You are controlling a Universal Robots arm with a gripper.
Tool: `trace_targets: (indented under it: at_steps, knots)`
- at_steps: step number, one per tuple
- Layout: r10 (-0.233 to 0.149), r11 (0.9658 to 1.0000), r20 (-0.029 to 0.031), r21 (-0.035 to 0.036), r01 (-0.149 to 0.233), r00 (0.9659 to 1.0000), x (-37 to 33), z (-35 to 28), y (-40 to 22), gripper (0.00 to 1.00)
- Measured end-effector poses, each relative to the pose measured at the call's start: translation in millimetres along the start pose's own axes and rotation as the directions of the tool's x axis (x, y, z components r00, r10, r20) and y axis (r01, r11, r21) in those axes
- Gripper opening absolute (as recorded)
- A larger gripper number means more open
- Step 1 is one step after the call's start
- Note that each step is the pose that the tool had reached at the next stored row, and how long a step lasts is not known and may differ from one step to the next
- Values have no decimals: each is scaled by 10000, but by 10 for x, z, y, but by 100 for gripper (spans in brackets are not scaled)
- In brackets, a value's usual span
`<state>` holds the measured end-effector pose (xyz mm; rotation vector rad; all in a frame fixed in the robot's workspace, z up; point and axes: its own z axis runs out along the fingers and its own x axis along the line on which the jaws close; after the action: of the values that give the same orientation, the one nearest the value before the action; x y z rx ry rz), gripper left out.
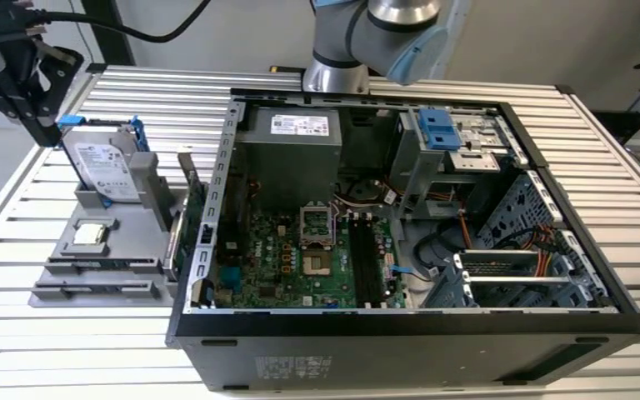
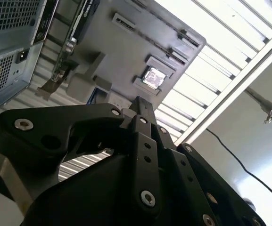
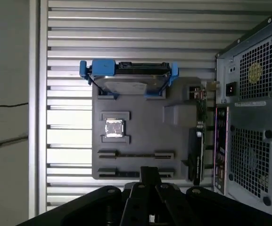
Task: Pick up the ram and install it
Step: 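Reach for the ram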
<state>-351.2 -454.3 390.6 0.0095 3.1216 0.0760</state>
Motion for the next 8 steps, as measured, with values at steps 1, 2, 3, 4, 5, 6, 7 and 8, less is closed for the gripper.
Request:
trace_targets:
  at_steps: [1, 2, 3, 4, 5, 6, 7, 8]
  knots:
    - [11, 10000, 1, 0, -11, 10000, 1, 0, -26, 0]
    - [20, 10000, 1, 0, -20, 10000, 2, -1, -52, 0]
    - [28, 10000, 1, 0, -28, 10000, 4, -2, -80, 0]
    - [33, 10000, 2, 0, -33, 10000, 6, -2, -107, 0]
    - [38, 10000, 2, 0, -38, 10000, 8, -3, -133, 0]
    - [43, 10000, 2, 0, -43, 10000, 11, -4, -159, 0]
    - [47, 10000, 2, 1, -47, 10000, 15, -4, -186, 0]
    - [52, 10000, 2, 0, -52, 10000, 19, -5, -210, 0]
